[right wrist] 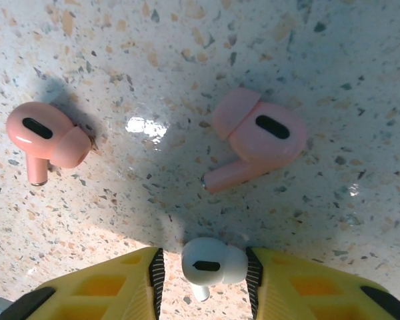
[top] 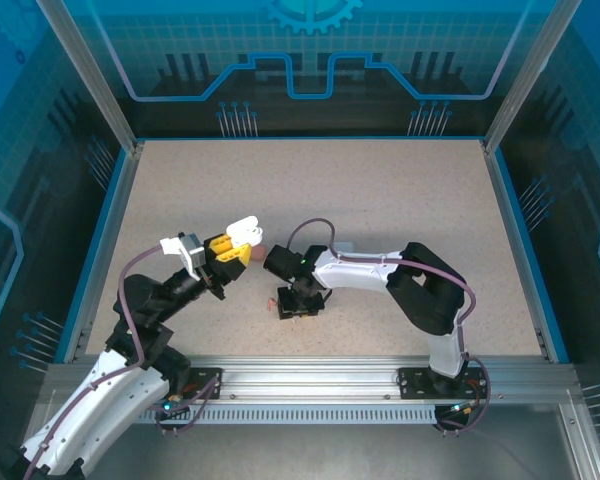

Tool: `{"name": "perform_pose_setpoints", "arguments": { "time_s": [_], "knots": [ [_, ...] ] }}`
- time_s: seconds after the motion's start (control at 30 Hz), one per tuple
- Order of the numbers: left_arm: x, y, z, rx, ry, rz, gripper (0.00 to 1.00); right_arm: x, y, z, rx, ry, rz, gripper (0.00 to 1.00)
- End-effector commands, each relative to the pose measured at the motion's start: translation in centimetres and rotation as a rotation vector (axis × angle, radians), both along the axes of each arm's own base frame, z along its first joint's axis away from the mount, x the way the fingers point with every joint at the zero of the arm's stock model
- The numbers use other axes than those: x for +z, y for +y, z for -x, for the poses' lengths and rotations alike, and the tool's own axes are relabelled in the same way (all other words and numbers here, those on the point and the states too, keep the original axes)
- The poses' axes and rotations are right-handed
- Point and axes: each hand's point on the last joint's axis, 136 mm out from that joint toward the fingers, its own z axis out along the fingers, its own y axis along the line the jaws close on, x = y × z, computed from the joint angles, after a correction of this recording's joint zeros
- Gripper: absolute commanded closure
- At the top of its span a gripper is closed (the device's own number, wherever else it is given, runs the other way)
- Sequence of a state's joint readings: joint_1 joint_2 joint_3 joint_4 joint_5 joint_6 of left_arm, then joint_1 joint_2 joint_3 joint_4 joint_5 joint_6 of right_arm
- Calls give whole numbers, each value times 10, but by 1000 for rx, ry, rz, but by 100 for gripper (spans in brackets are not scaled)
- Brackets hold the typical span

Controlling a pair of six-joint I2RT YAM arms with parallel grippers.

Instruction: Insert the wireless bluetooth earbuds into the charging case

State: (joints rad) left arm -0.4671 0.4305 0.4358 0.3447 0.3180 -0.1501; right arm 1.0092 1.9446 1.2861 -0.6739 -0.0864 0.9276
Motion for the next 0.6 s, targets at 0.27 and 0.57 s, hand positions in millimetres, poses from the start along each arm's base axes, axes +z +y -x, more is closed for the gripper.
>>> {"name": "perform_pose_setpoints", "arguments": {
  "time_s": [0.27, 0.57],
  "knots": [
    [3, 0, 4, 2, -43, -19, 100, -14, 5, 3, 11, 30, 40, 64],
    [1, 0, 3, 5, -38, -34, 100, -10, 5, -2, 35, -8, 36, 67]
  ]
}}
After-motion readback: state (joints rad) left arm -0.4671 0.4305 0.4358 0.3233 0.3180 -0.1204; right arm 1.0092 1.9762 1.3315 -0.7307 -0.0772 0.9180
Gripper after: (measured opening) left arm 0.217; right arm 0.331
